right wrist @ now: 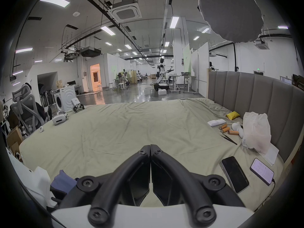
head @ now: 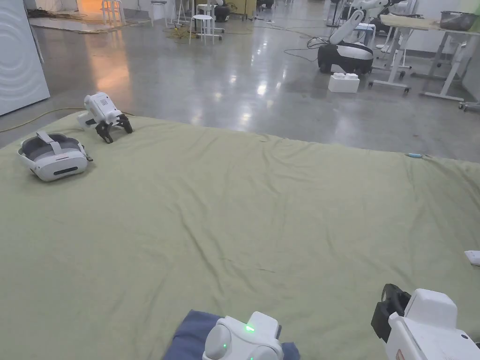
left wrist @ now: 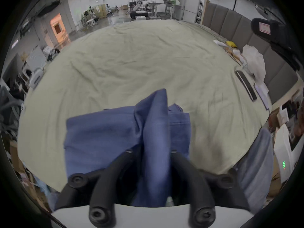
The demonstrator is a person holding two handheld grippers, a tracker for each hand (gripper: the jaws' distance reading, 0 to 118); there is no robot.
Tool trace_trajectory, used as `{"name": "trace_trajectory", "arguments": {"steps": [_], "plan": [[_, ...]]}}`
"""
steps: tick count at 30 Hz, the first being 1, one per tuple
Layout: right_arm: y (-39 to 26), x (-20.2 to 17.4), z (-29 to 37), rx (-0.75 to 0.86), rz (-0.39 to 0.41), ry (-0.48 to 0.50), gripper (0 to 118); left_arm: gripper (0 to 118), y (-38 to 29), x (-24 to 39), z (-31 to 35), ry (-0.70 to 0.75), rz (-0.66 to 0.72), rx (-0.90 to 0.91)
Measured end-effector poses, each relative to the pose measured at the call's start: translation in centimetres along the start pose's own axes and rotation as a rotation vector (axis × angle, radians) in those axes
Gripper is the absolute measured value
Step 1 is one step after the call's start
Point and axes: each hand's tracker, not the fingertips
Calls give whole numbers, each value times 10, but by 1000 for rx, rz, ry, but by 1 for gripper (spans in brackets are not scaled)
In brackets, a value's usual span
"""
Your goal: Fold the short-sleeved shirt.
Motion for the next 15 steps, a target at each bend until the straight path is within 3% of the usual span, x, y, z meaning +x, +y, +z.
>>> {"name": "trace_trajectory", "arguments": {"steps": [2, 4, 9, 10, 13, 15], "plan": [[-1, 12, 2, -1, -3, -3, 0, 61, 0, -8, 6, -87, 56, 15], [1, -1, 3, -3, 19, -14, 0, 66, 1, -17, 22, -154, 86, 34], [2, -1, 4, -10, 25, -24, 0, 66, 3, -56, 63, -286, 215, 117], [2, -3, 3, -13, 31, -29, 0, 63, 3, -64, 67, -288, 258, 145], [1, -3, 3, -14, 28, -30, 0, 13, 6, -69, 65, -229, 288, 171], [1, -5, 1, -21, 26, -29, 0, 6, 5, -66, 51, -224, 250, 115]]}}
